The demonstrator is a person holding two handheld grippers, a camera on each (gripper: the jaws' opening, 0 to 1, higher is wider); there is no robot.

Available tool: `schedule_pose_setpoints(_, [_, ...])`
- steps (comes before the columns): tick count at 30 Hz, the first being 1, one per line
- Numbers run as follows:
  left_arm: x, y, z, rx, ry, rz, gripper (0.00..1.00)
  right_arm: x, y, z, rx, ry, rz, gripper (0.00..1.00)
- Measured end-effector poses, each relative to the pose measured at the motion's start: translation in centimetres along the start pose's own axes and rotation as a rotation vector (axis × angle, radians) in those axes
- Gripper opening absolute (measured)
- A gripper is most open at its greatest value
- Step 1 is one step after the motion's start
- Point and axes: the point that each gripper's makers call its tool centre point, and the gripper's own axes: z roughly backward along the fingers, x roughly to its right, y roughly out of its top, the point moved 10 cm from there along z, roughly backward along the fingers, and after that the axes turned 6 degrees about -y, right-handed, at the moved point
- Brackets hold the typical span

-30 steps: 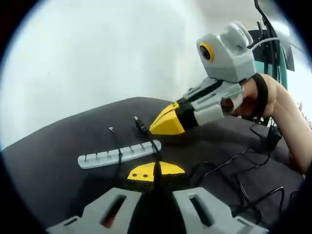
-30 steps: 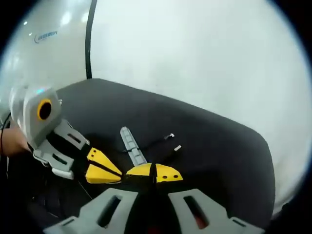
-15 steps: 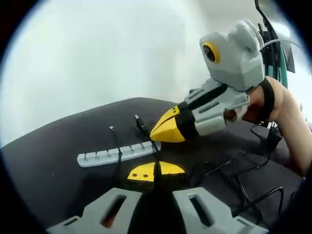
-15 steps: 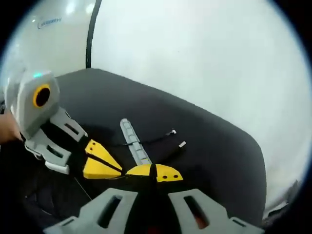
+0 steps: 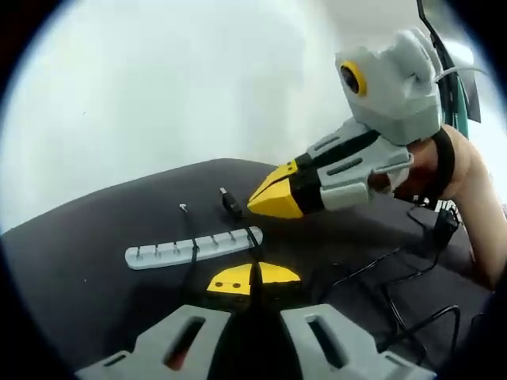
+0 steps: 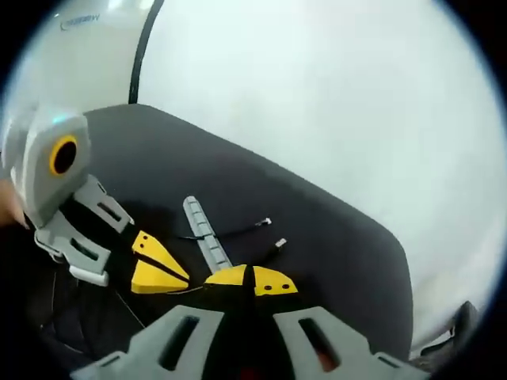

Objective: Grab the wires, straighten them and put them on the rack

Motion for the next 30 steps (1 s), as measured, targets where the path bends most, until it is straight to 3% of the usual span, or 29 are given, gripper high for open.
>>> schedule_pose_setpoints(2, [0.01,-0.02,0.0,0.001,-0.001,0.0,0.03,-0.43,-0.34,-0.65,-0.011,0.026,0.0,0.0])
schedule_pose_setpoints(4, [0.01,-0.02,0.0,0.001,-0.001,0.0,0.03,-0.17,-0.51,-1.0,-0.036,0.006,0.018,0.0])
schedule_pose_setpoints(7, [-0.02,-0.05,-0.01,0.003,-0.002,0.007,0.03,0.41,-0.36,-0.82,-0.023,-0.013,-0.031,0.0])
schedule_pose_setpoints(20, [-0.07,-0.16,-0.02,0.005,-0.007,0.007,0.03,-0.29,-1.07,-0.97,-0.037,0.011,-0.026,0.0])
schedule_pose_setpoints(30, [-0.17,-0.14,-0.07,0.005,-0.009,0.004,0.04,0.53,-1.08,-0.86,-0.027,0.015,-0.036,0.0])
